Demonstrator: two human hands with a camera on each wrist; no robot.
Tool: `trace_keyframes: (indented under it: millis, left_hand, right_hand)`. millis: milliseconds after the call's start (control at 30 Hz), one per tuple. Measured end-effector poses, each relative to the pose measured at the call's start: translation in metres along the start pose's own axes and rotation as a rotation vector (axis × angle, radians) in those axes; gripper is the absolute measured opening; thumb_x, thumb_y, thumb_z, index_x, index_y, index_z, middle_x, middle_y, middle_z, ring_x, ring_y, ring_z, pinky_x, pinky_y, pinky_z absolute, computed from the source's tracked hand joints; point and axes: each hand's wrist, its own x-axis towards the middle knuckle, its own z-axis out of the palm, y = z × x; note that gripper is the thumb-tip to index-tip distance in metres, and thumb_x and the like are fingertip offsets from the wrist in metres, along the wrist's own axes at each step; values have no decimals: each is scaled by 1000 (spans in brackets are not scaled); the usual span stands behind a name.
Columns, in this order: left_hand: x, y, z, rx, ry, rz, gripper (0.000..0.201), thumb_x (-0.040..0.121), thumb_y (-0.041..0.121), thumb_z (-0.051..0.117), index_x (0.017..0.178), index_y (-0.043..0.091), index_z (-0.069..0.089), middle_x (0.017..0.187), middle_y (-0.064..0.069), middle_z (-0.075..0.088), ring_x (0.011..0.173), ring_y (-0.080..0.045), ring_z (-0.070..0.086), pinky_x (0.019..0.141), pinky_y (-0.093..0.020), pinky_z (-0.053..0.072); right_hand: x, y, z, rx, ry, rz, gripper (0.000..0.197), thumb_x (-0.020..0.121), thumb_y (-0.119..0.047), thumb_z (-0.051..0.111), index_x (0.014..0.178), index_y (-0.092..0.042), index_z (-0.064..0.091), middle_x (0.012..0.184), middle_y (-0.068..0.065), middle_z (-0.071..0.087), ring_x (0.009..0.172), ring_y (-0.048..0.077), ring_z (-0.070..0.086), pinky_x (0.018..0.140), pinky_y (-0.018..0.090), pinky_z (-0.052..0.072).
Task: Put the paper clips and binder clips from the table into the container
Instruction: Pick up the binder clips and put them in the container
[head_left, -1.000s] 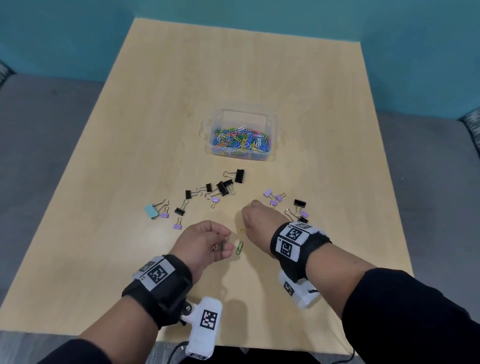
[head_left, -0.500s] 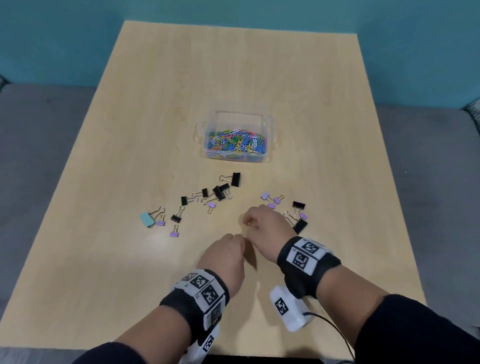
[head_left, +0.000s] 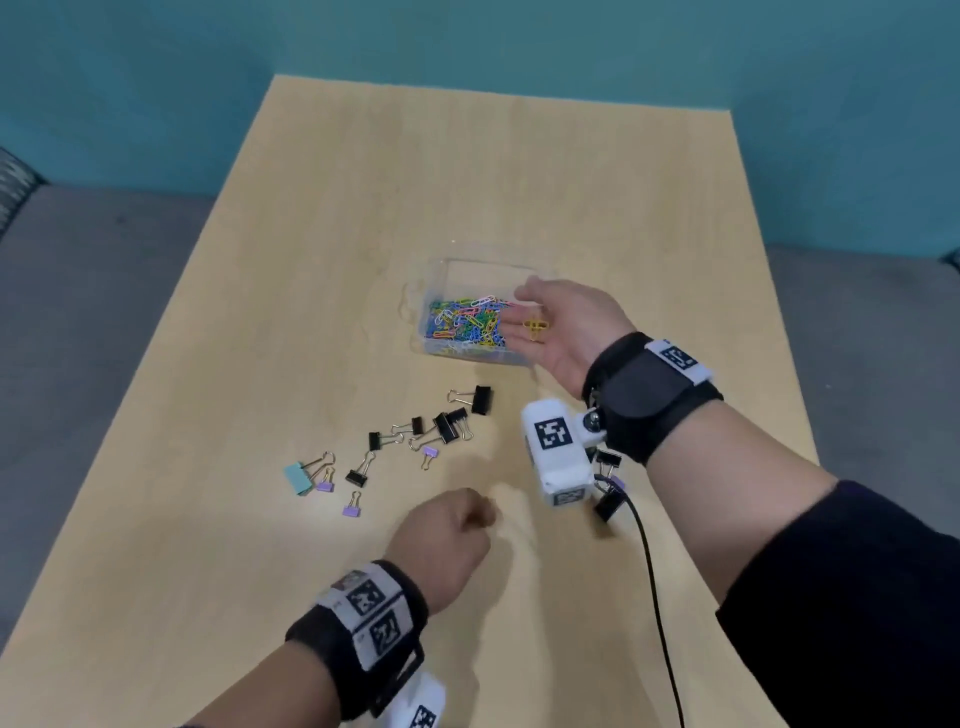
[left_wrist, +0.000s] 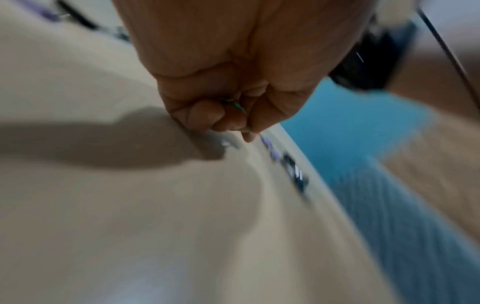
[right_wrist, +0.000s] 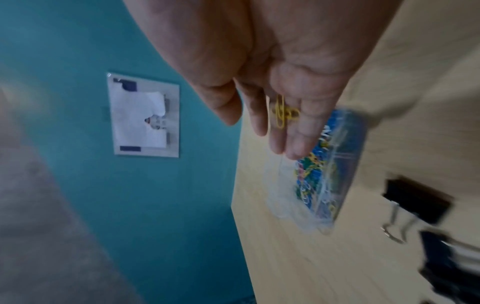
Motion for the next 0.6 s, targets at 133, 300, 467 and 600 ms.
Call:
trace_keyframes:
  millis: [133, 300, 467, 600]
  left_hand:
    - [27, 35, -47, -695, 178, -122, 12, 64, 2, 54, 68, 12, 59, 49, -4, 54, 39, -17, 43, 50, -24, 30]
    - [86, 85, -105, -487, 343, 42, 15, 79, 0, 43, 74, 10, 54, 59, -7, 47, 46, -19, 46, 47, -27, 39]
    - [129, 127, -117, 75, 310, 192, 24, 80, 9, 40, 92, 13, 61, 82, -8, 63, 81, -34, 65, 74, -46, 56]
    - [125, 128, -110, 435, 239, 210, 40, 86, 10, 45, 124, 18, 57, 122, -4, 60, 105, -25, 58, 87, -30, 46]
  right_hand:
    - [0, -18, 0, -446, 43, -151, 49, 92, -51, 48, 119, -11, 57, 123, 17, 59, 117, 34, 54, 104, 49, 41]
    - [-48, 20, -64, -883, 233, -284, 29, 92, -32, 51, 117, -18, 56, 109, 2, 62, 97, 19, 57, 85, 32, 44]
    - [-83, 89, -112, -1177, 324, -72, 24, 92, -28, 47, 114, -18, 50, 110, 5, 53, 89, 22, 56, 76, 35, 46]
    - [-87, 118, -108, -1235, 321, -106, 21, 90, -35, 52, 103, -21, 44, 101, -1, 44, 71, 20, 53, 60, 33, 43]
